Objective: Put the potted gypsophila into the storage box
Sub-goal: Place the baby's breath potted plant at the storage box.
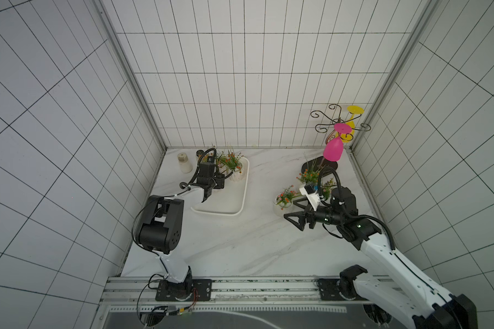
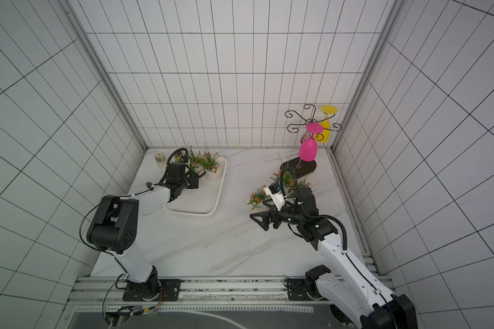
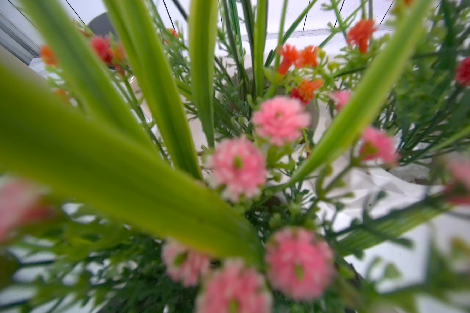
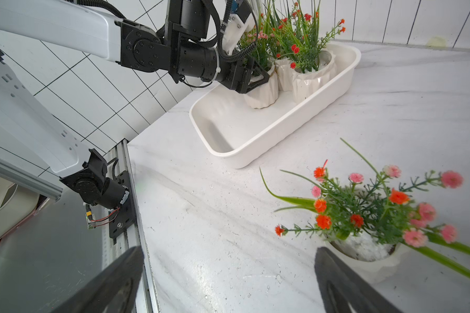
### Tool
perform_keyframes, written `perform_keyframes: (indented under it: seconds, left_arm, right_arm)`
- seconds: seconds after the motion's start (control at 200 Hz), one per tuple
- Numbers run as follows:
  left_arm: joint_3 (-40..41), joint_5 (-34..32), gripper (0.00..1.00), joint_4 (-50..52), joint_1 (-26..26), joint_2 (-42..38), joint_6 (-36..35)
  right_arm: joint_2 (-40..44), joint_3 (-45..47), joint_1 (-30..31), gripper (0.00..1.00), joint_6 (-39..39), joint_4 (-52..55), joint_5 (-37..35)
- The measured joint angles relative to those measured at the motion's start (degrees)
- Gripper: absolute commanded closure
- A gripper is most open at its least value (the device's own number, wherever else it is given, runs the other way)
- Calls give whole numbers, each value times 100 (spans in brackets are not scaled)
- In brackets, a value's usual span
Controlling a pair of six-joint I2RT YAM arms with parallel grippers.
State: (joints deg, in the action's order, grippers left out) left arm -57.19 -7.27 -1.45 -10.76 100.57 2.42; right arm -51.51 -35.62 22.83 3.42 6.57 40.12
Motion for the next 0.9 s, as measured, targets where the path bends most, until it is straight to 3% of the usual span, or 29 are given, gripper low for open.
perform_keyframes:
  seconds: [0.045, 0.4, 0.905]
  left_arm:
    - [20, -9, 3, -28, 0, -9, 0]
    - [348, 160, 3, -313, 4, -621, 149]
    - [1012, 787, 3, 629, -7, -3018, 413]
  right_arm:
    - [0, 0, 0, 1, 0, 17, -13]
    - [144, 0, 0, 1, 0, 81, -74]
    - [339, 0, 0, 1, 323, 417, -514]
